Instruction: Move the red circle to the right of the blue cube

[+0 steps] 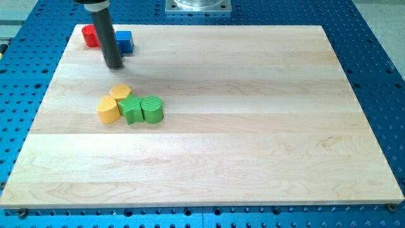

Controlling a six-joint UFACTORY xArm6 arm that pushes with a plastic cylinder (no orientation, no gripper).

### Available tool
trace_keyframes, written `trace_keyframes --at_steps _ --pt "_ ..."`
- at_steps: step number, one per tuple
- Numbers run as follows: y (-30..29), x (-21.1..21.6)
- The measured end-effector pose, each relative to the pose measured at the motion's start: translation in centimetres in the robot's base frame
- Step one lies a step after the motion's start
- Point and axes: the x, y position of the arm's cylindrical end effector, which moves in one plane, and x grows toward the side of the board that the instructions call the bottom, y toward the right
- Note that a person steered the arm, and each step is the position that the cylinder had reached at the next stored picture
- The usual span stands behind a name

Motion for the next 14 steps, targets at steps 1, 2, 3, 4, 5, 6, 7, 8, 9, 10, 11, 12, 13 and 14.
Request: trace_keyframes --at_steps 1,2,3,4,5,6,7,8,9,10,11,12,13,14 --pt "-4.1 -0.1" --pt "-5.0 -1.3" --pt "-0.5 -3.8" --pt "3.6 -6.4" --pt "0.8 -6.5" --pt "-8.4 -3.7" --pt "-11.3 -1.8" --pt "-11.3 -2.7" --pt "-11.3 -2.7" --pt "-10.4 -9.5" --pt "-9.7 -14.6" --pt "-9.6 -14.7" --pt "-9.2 -14.7" --pt "-9.2 -14.7"
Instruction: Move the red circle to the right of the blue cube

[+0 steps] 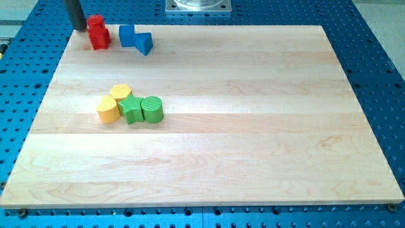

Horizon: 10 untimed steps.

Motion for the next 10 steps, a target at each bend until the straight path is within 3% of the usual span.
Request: trace_keyframes --at_steps 3,5,8,10 --pt "3.5 0.0" --pt "14.2 0.1" --pt "25.1 0.9" --pt "20.9 3.2"
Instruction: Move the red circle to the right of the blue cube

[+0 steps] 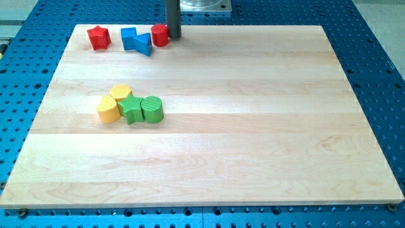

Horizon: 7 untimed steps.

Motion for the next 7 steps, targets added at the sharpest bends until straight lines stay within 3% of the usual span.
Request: trace_keyframes --at_steps 5,7 --pt "-6.4 0.4" --pt "-1.5 -0.4"
